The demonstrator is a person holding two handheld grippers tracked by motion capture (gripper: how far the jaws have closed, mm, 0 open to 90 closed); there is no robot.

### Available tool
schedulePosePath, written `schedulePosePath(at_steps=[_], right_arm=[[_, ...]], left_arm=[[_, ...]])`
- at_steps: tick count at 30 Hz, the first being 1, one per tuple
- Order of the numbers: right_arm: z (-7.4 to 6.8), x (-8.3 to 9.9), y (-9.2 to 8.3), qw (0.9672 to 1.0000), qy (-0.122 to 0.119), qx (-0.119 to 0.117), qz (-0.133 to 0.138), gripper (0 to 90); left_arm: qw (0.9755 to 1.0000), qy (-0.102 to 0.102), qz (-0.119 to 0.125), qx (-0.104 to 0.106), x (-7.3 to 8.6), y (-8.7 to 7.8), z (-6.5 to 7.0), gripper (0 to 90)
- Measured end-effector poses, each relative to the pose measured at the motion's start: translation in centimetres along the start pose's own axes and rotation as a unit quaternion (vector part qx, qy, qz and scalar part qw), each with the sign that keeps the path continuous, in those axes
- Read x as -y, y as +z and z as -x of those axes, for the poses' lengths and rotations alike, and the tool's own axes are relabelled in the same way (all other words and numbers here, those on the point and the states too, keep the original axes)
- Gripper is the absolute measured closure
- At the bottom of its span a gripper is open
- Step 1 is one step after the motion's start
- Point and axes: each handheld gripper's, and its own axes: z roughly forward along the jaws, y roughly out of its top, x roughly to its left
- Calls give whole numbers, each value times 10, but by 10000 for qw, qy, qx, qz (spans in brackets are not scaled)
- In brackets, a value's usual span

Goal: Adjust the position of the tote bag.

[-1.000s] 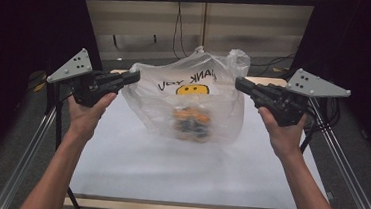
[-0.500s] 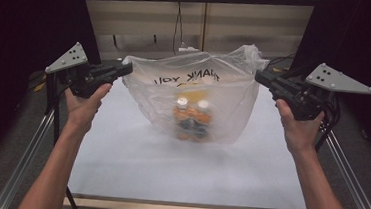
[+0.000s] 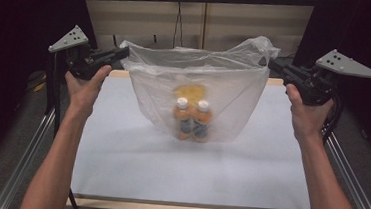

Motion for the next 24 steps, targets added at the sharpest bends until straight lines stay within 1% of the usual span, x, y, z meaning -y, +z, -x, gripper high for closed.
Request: schedulePosePath(at_steps=[2, 4, 5, 6, 8, 9, 12, 13, 14, 16, 18, 19, 20, 21, 22, 24], right_arm=[[4, 3, -1, 10000, 45, 10, 19, 900], [6, 8, -1, 9999, 106, -18, -12, 900], [6, 11, -1, 9999, 111, -71, -37, 900], [5, 13, -1, 9999, 121, -86, -79, 900], [3, 18, -2, 9998, 74, -131, -135, 900], [2, 19, -2, 9997, 81, -147, -156, 900], [-1, 25, -3, 9996, 89, -170, -214, 900], [-1, 28, -3, 9995, 51, -167, -268, 900], [-2, 30, -3, 9993, 84, -195, -304, 900], [-3, 36, -2, 9990, 66, -205, -382, 900], [-3, 41, -2, 9988, 77, -207, -431, 900], [-3, 44, -3, 9987, 88, -216, -455, 900], [-3, 46, -3, 9986, 130, -232, -462, 900], [-3, 49, -4, 9985, 140, -228, -485, 900], [-4, 51, -6, 9984, 168, -248, -489, 900], [-8, 54, -11, 9984, 130, -287, -462, 900]], left_arm=[[10000, -37, -91, 18, 6, 1, -5, 900], [9999, -4, -112, 43, 9, 2, -3, 900], [9999, -33, -92, 96, 11, 3, -2, 900], [9997, -16, -114, 194, 14, 5, 1, 900], [9995, 100, -237, 200, 18, 10, 6, 900], [9990, 153, -340, 256, 20, 13, 8, 900], [9983, 219, -436, 311, 25, 20, 14, 900], [9979, 248, -491, 340, 27, 23, 15, 900], [9974, 280, -568, 346, 30, 25, 16, 900], [9967, 289, -663, 357, 35, 30, 16, 900], [9963, 219, -741, 373, 41, 33, 16, 900], [9957, 253, -811, 371, 44, 33, 15, 900], [9955, 239, -831, 377, 46, 34, 15, 900], [9959, 151, -768, 444, 48, 33, 15, 900], [9962, 128, -713, 476, 49, 31, 15, 900], [9966, 129, -651, 483, 50, 25, 16, 900]])
